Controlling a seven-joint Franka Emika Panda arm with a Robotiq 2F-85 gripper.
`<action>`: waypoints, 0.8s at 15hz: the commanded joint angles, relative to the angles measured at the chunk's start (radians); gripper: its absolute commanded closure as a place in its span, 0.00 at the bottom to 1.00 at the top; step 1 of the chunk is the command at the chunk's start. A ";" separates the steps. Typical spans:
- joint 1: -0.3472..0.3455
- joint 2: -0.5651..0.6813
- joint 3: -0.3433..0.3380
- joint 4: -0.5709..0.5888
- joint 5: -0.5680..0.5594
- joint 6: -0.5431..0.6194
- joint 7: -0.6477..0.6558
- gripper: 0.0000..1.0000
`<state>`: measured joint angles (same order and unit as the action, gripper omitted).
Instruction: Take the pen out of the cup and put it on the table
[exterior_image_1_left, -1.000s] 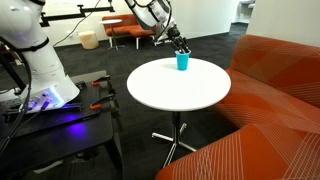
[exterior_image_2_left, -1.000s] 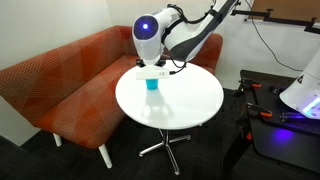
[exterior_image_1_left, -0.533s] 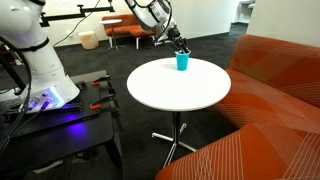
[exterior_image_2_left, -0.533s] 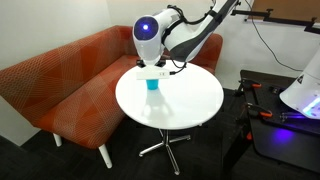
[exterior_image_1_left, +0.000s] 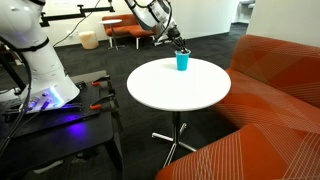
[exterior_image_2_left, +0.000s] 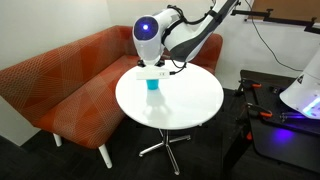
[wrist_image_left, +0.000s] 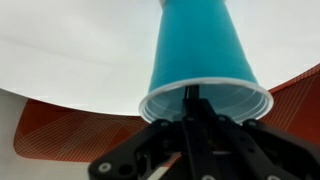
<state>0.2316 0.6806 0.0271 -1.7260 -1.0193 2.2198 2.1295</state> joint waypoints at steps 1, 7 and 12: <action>0.014 -0.006 -0.012 0.000 0.003 0.000 0.019 0.97; 0.045 -0.024 -0.009 -0.005 0.006 -0.054 0.021 0.97; 0.076 -0.030 -0.008 0.002 -0.003 -0.123 0.040 0.97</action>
<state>0.2806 0.6758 0.0272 -1.7171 -1.0192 2.1509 2.1342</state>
